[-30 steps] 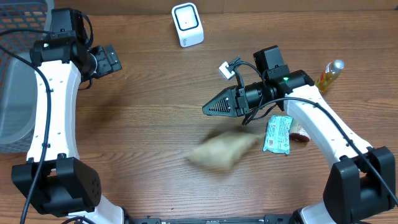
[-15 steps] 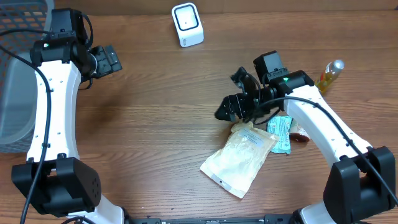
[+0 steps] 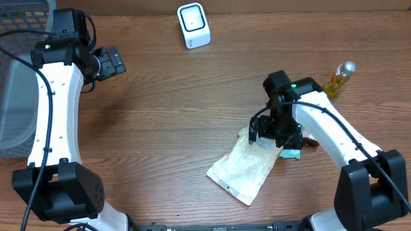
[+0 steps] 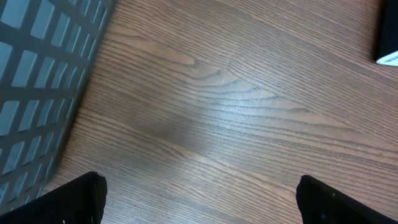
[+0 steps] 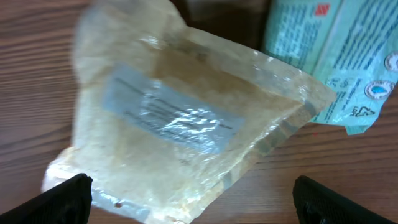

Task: Scan the item barcode

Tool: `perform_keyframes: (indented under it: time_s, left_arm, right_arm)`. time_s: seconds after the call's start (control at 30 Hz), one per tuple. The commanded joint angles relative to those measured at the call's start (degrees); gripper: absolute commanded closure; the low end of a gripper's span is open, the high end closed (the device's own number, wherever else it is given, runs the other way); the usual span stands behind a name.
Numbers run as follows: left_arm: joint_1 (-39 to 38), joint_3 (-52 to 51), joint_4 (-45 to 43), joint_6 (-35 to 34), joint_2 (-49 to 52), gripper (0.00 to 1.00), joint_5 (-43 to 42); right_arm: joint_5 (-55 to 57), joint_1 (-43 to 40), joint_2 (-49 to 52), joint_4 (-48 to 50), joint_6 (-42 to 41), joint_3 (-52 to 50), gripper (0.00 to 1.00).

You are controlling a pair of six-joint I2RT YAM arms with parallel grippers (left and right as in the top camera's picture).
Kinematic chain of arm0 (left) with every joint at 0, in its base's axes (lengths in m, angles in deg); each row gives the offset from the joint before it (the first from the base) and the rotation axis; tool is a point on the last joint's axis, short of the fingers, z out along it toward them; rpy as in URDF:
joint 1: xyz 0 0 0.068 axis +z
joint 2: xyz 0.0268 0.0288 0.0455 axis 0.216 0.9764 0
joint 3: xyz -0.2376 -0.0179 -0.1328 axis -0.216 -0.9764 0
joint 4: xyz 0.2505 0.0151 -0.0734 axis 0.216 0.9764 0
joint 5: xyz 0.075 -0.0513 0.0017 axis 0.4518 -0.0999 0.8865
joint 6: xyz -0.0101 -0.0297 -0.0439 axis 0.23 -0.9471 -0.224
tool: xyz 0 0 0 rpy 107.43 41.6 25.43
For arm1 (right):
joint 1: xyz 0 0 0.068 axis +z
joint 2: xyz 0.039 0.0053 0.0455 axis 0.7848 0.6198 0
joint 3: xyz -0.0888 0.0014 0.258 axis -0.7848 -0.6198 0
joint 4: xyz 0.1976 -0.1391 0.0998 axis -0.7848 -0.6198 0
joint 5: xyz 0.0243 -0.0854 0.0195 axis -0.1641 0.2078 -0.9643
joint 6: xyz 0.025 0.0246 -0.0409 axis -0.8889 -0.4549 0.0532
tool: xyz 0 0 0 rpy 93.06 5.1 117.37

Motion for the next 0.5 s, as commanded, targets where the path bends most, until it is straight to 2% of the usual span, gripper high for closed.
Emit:
perform_keyframes:
  time_s: [0.0, 0.3, 0.47]
  left_arm:
    - [0.1, -0.2, 0.0, 1.1, 0.2, 0.0, 0.3]
    - [0.1, -0.2, 0.0, 1.1, 0.2, 0.0, 0.3]
    - [0.1, -0.2, 0.0, 1.1, 0.2, 0.0, 0.3]
  right_arm:
    - [2.3, -0.1, -1.4, 2.4, -3.3, -4.2, 0.0]
    - [-8.5, 0.0, -1.4, 14.0, -3.9, -10.6, 0.0]
    - [-9.1, 1.5, -1.4, 19.2, -3.9, -11.2, 0.0]
